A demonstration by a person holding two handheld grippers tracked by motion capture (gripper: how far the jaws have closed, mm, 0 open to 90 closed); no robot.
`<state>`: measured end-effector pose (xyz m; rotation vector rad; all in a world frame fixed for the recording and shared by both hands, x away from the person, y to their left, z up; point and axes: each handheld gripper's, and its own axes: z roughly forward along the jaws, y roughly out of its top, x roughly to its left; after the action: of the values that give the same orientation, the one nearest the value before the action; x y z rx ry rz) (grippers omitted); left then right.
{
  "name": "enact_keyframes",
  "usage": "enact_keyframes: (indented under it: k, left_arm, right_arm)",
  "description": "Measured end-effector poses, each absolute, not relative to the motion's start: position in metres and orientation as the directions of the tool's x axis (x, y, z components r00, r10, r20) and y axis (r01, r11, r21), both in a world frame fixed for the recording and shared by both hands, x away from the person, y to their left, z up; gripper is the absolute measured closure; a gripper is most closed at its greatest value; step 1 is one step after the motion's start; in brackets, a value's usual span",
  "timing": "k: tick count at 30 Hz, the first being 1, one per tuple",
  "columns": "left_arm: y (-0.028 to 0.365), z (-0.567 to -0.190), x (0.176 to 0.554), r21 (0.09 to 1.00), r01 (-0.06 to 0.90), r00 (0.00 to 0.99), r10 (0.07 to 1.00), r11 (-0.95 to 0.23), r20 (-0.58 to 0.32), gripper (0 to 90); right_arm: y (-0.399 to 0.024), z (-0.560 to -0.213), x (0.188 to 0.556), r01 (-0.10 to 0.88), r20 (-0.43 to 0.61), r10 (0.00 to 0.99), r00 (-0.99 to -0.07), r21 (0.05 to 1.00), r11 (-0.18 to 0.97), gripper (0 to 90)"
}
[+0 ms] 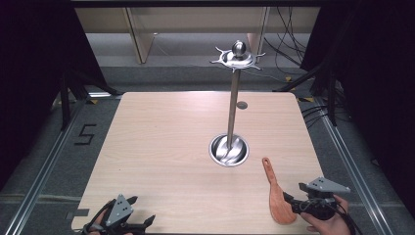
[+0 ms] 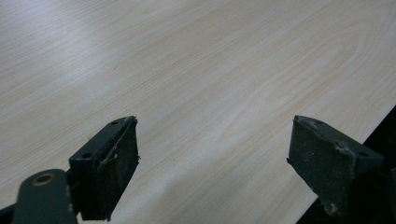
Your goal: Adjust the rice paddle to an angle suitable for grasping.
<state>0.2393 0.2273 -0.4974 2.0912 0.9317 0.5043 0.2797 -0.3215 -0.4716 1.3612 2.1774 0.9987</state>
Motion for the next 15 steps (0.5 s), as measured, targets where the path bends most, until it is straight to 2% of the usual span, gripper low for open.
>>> enact_keyframes:
  k: [1, 2, 4, 10, 11, 12, 13, 15]
  left_arm:
    - [0.227, -0.497, 0.239, 0.786, 0.449, 0.653, 0.757, -0.425, 0.036, 15.4]
    - [0.228, -0.497, 0.239, 0.781, 0.446, 0.655, 0.754, -0.438, 0.049, 15.4]
    - [0.227, -0.498, 0.239, 0.785, 0.449, 0.651, 0.758, -0.426, 0.038, 15.4]
    - [0.226, -0.498, 0.238, 0.792, 0.452, 0.648, 0.761, -0.411, 0.025, 15.4]
    - [0.226, -0.498, 0.238, 0.789, 0.453, 0.647, 0.762, -0.414, 0.028, 15.4]
    - [0.226, -0.498, 0.239, 0.789, 0.454, 0.647, 0.762, -0.414, 0.028, 15.4]
    - [0.226, -0.498, 0.239, 0.789, 0.453, 0.648, 0.761, -0.414, 0.027, 15.4]
    - [0.227, -0.498, 0.239, 0.782, 0.453, 0.652, 0.757, -0.428, 0.037, 15.4]
  right_arm:
    - [-0.322, -0.472, 0.281, 0.611, 0.046, 0.887, -0.460, 0.741, 0.278, 30.9]
    - [-0.318, -0.471, 0.279, 0.648, 0.088, 0.899, -0.430, 0.723, 0.239, 30.9]
    - [-0.321, -0.472, 0.284, 0.611, 0.035, 0.881, -0.472, 0.733, 0.298, 30.9]
    - [-0.316, -0.470, 0.291, 0.615, 0.023, 0.877, -0.480, 0.721, 0.318, 31.3]
    - [-0.313, -0.470, 0.291, 0.641, 0.054, 0.885, -0.462, 0.710, 0.291, 31.5]
    - [-0.315, -0.469, 0.294, 0.614, 0.012, 0.874, -0.486, 0.716, 0.332, 31.7]
    - [-0.312, -0.468, 0.293, 0.647, 0.056, 0.887, -0.459, 0.705, 0.290, 31.7]
    - [-0.313, -0.466, 0.297, 0.629, 0.024, 0.879, -0.477, 0.708, 0.322, 32.3]
